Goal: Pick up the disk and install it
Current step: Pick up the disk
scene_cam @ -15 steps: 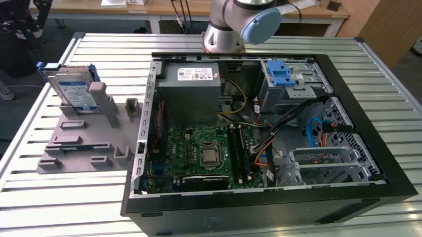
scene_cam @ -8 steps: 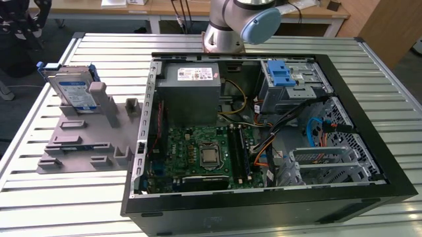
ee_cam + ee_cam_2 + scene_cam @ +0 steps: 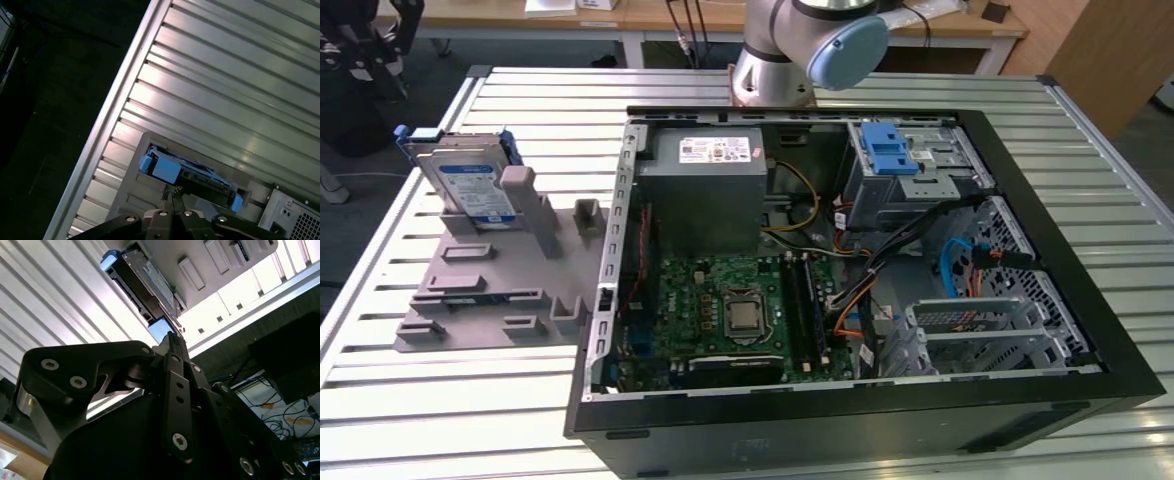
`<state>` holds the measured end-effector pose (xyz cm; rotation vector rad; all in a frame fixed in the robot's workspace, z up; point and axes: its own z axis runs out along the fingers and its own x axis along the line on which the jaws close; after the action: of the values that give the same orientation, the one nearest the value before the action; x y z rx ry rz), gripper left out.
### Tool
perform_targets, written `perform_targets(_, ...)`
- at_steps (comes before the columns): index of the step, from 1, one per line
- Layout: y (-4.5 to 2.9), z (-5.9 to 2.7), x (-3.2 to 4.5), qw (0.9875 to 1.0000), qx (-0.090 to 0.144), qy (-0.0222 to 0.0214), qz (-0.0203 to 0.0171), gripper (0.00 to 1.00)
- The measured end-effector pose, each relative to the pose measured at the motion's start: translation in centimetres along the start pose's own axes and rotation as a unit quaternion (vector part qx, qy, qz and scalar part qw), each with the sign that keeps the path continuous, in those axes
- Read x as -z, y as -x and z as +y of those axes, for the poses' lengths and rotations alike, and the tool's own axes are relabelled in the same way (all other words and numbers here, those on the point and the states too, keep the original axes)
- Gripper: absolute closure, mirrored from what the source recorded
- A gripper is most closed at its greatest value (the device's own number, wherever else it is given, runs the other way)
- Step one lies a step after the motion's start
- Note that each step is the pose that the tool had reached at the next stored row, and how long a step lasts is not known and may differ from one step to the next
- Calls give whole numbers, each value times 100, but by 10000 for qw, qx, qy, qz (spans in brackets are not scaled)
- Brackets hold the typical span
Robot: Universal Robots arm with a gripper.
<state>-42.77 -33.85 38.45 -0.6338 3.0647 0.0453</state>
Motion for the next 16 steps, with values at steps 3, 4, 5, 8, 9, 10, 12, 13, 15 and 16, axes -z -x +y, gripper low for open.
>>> perform_targets(3,-1,1,1,9999,166,3,5,89)
perform_targets(4,-2,1,1,9997,228,4,7,89)
perform_targets(5,-2,1,0,9996,284,5,8,89)
perform_targets(8,-3,1,0,9990,454,7,12,89)
perform_targets(9,-4,2,0,9987,509,9,14,89)
perform_targets(10,-4,2,0,9984,566,10,15,89)
perform_targets(12,-4,2,-1,9974,714,12,18,89)
perform_targets(13,-5,2,-1,9969,785,13,20,89)
perform_targets(15,-5,2,0,9957,921,16,24,89)
perform_targets(16,-4,2,0,9951,985,17,26,89)
